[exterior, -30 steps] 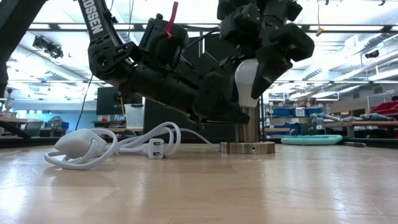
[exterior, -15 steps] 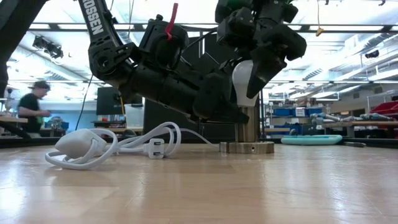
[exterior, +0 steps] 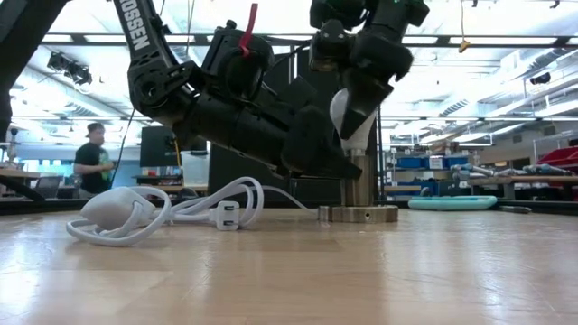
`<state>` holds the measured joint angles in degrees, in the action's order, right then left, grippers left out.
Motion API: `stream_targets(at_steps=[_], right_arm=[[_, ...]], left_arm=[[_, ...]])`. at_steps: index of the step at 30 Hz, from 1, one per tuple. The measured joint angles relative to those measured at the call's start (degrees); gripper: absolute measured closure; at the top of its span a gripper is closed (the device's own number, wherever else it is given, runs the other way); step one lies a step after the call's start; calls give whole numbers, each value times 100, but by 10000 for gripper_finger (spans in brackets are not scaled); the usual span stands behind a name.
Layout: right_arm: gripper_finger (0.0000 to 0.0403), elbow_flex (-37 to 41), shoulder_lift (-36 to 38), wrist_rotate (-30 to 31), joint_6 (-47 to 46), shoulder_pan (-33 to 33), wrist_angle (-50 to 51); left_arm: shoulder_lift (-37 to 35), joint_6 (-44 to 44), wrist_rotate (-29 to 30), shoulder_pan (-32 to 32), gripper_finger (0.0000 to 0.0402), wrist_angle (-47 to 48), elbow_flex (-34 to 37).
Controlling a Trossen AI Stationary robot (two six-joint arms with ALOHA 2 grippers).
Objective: Screw lightbulb
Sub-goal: Insert the lightbulb into the socket
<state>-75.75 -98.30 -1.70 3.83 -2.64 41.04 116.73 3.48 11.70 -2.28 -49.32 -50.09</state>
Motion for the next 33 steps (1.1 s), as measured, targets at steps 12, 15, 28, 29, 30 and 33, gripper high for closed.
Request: stream_targets(at_steps=[12, 15, 28, 29, 30, 33], right_arm=[[134, -30, 0, -113, -203, 5, 155], [134, 25, 0, -118, -68, 5, 110], [101, 285, -2, -103, 233, -4, -212], [97, 286, -2, -103, 266, -4, -207], [94, 286, -2, -105, 293, -4, -201], [82, 286, -2, -108, 391, -4, -193]], left_arm=[[0, 105, 18, 0, 227, 2, -4], [0, 120, 22, 0, 227, 2, -4], [0, 123, 23, 2, 227, 2, -4], [0, 123, 24, 2, 227, 1, -4], [0, 123, 24, 2, 227, 2, -4], [0, 122, 24, 2, 227, 1, -4]])
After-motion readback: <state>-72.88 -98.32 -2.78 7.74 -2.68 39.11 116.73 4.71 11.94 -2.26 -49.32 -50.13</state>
